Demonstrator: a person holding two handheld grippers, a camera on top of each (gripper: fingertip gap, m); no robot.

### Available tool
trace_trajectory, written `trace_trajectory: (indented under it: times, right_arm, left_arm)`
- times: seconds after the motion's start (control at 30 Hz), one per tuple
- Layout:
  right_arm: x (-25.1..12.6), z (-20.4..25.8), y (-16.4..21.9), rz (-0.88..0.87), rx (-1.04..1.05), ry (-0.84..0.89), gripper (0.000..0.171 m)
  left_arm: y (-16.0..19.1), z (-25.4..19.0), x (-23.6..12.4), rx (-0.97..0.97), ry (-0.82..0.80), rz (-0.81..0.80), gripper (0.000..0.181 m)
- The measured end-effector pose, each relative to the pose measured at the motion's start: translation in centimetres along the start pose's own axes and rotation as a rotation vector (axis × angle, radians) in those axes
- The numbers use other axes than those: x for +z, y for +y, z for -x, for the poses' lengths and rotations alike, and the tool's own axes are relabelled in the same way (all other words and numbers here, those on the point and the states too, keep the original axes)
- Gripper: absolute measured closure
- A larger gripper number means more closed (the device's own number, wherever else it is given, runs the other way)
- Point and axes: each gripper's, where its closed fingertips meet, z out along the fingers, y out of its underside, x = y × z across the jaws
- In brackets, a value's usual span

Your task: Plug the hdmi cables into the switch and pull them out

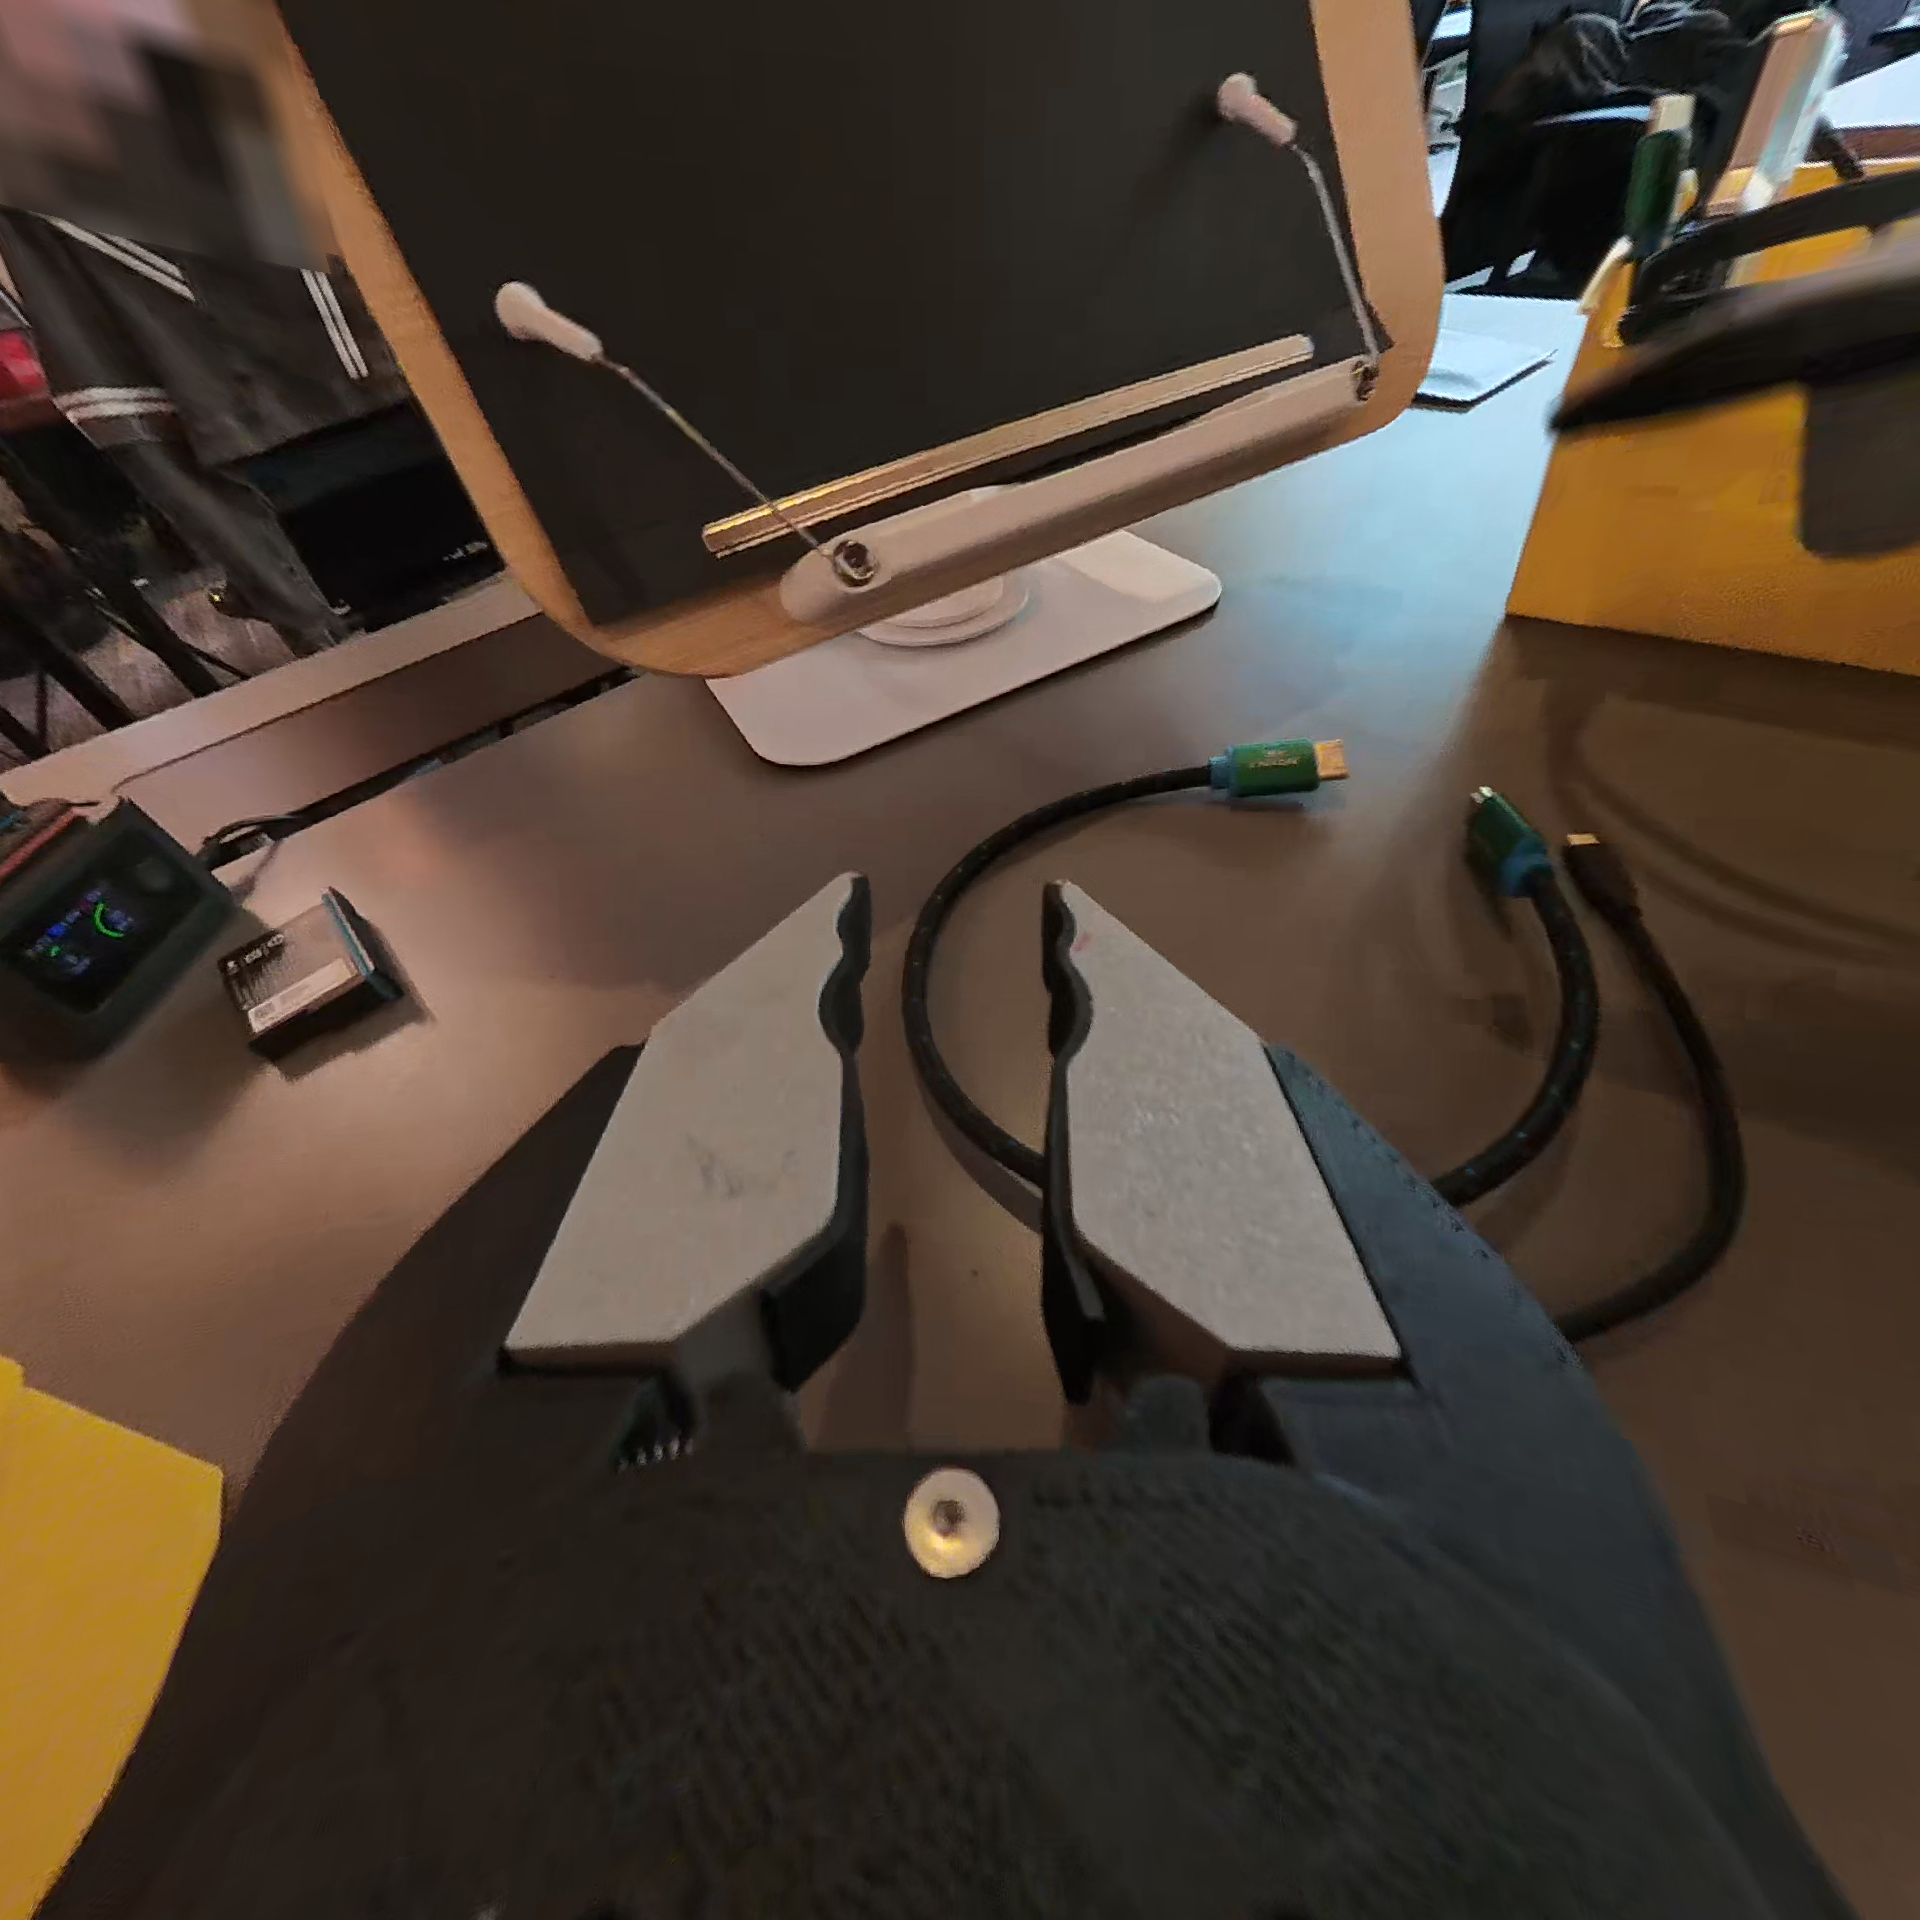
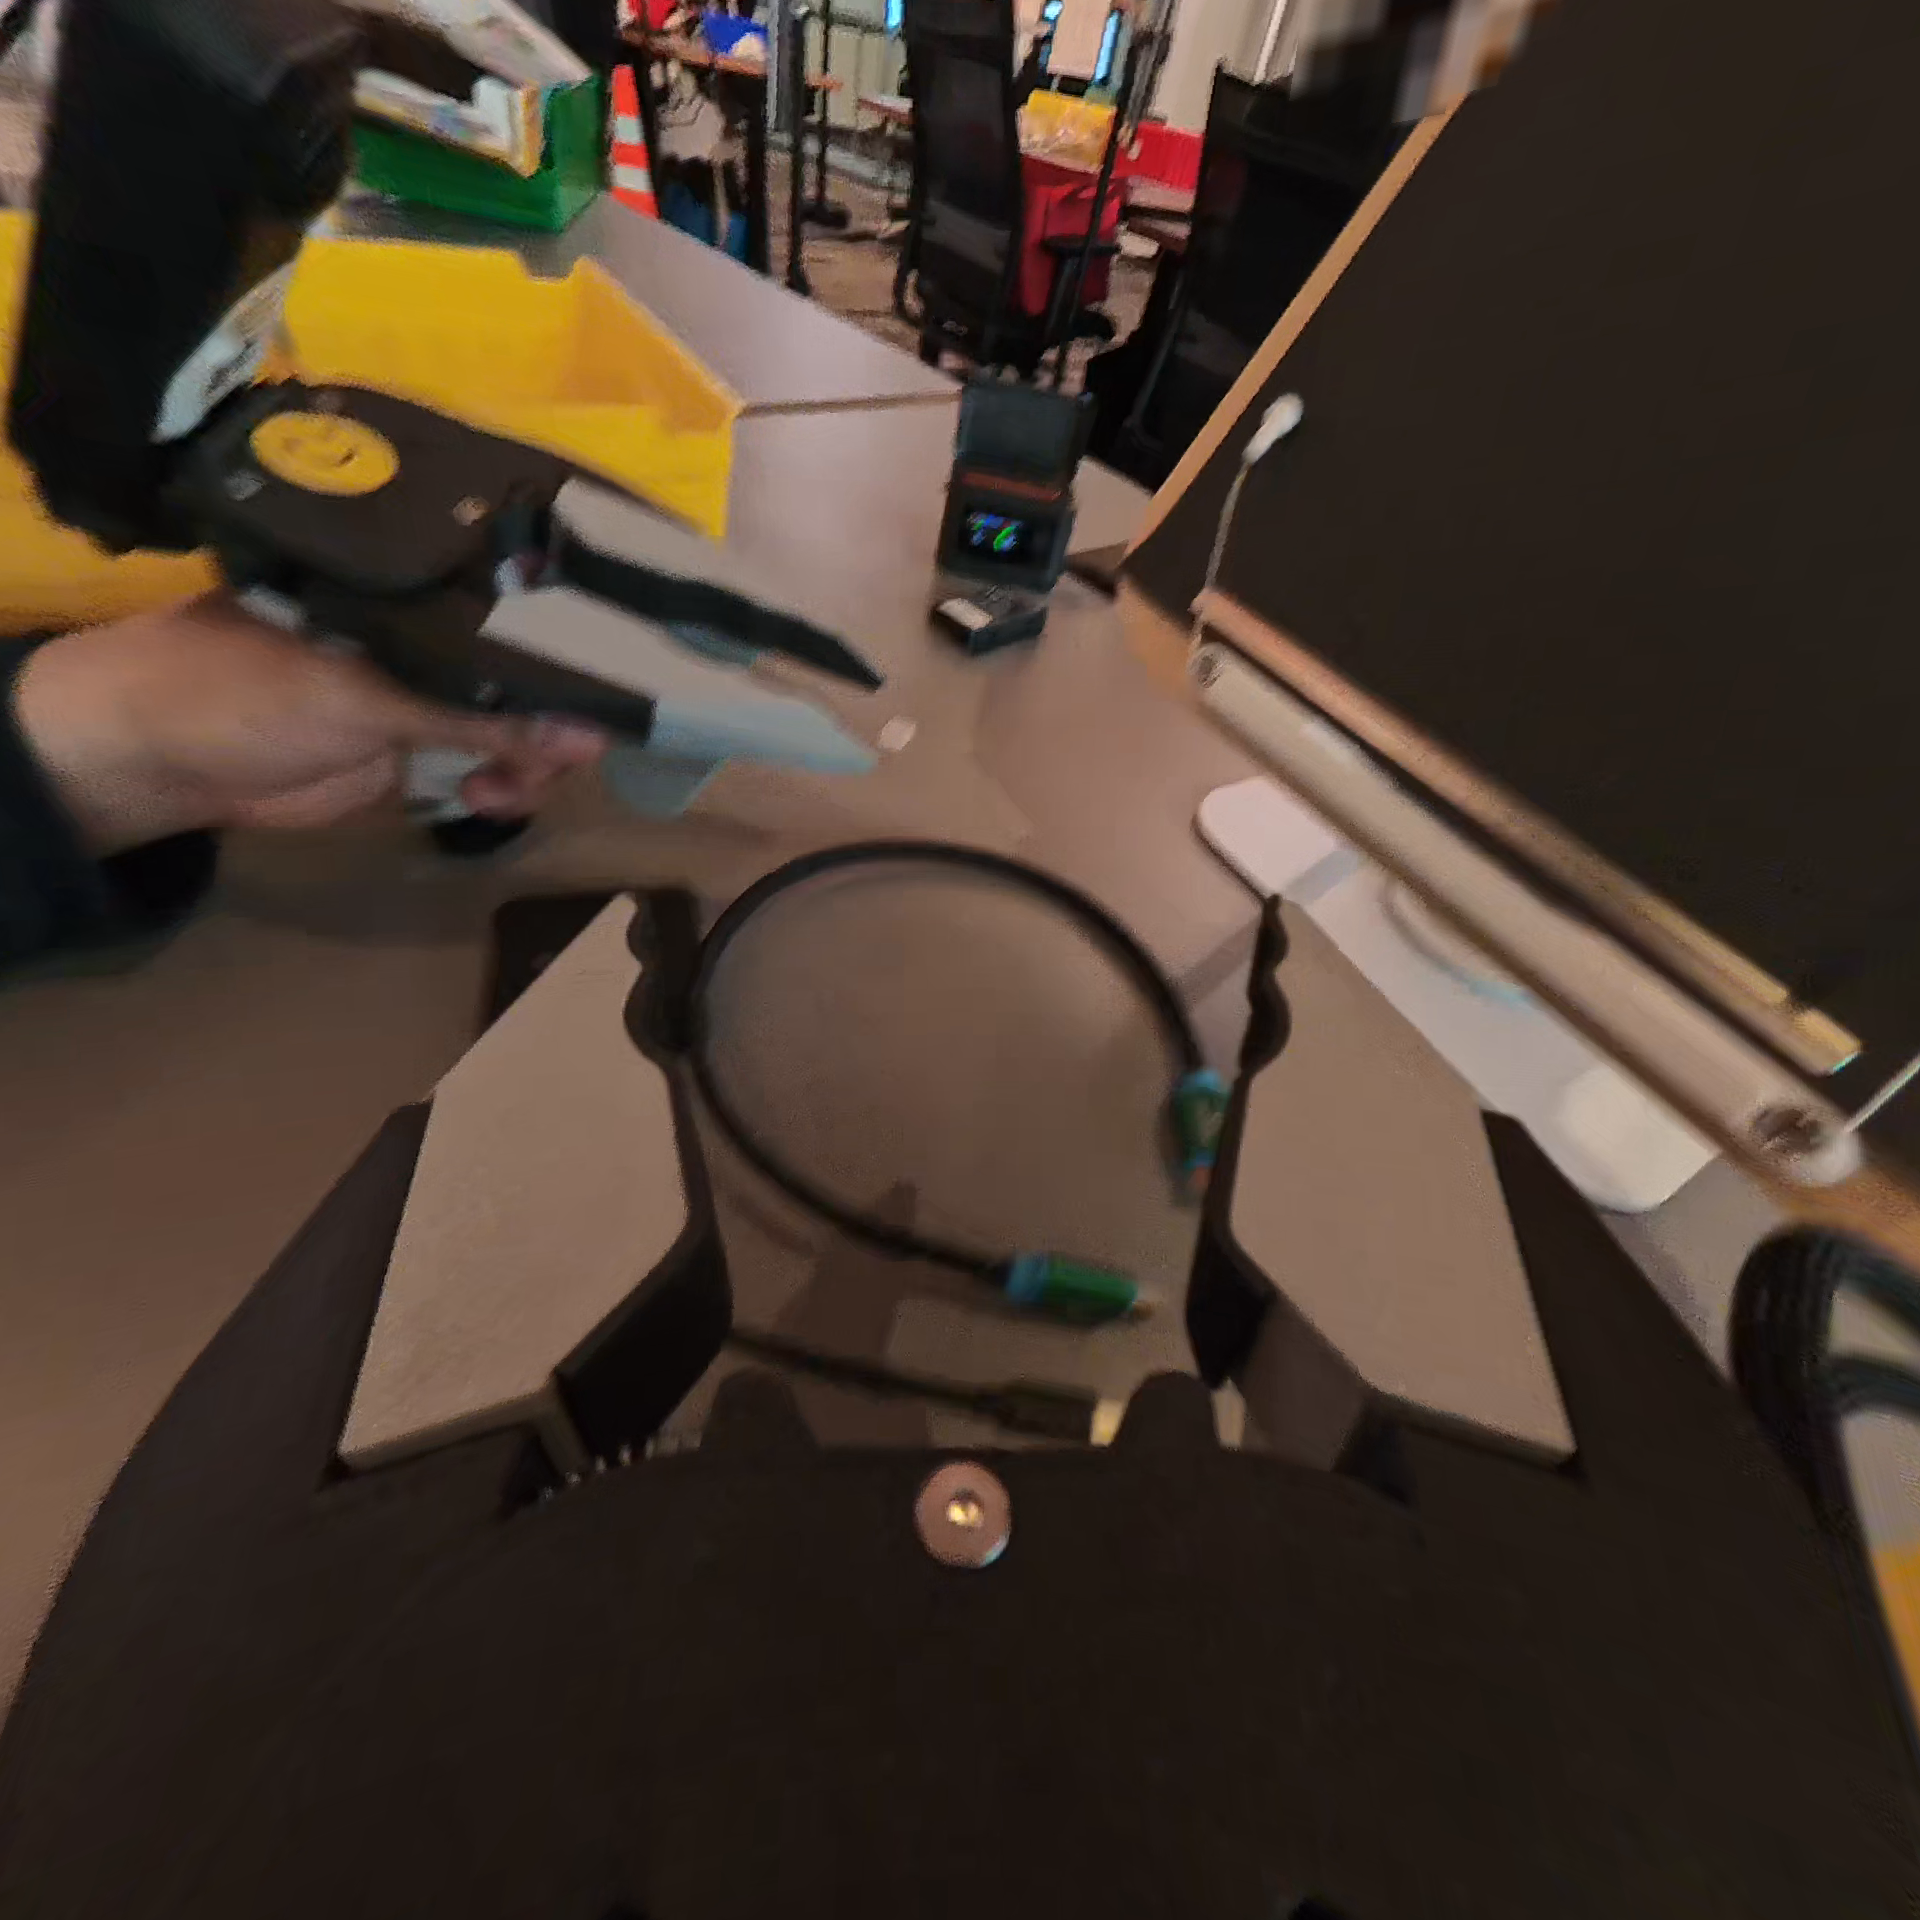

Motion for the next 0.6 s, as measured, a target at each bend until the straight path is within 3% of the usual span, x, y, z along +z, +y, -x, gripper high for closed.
trace_trajectory:
  times: [0.17,0.27,0.43,0.5,0.57,0.6]
  right_arm:
    - [3.6,-3.7,-3.1,-0.036,-0.009,0.075,0.053]
    - [4.5,-3.3,-2.5,-0.066,0.012,0.068,0.067]
    - [4.7,-1.6,-0.3,-0.011,0.034,-0.019,0.071]
    - [4.3,-0.8,0.0,0.003,0.014,-0.08,0.085]
    - [3.8,1.4,0.2,0.02,-0.007,-0.214,0.113]
    - [3.7,2.5,0.4,0.039,-0.007,-0.271,0.11]
  left_arm:
    - [0.2,0.7,-0.3,-0.028,-0.009,0.002,0.151]
    - [0.5,1.0,-0.3,-0.041,-0.007,0.02,0.151]
    - [0.9,0.9,-0.2,-0.06,0.003,0.049,0.156]
    - [1.1,0.9,-0.1,-0.055,-0.004,0.064,0.158]
    - [1.2,1.0,0.0,-0.056,-0.012,0.072,0.16]
    - [1.3,1.2,0.0,-0.064,-0.017,0.076,0.16]
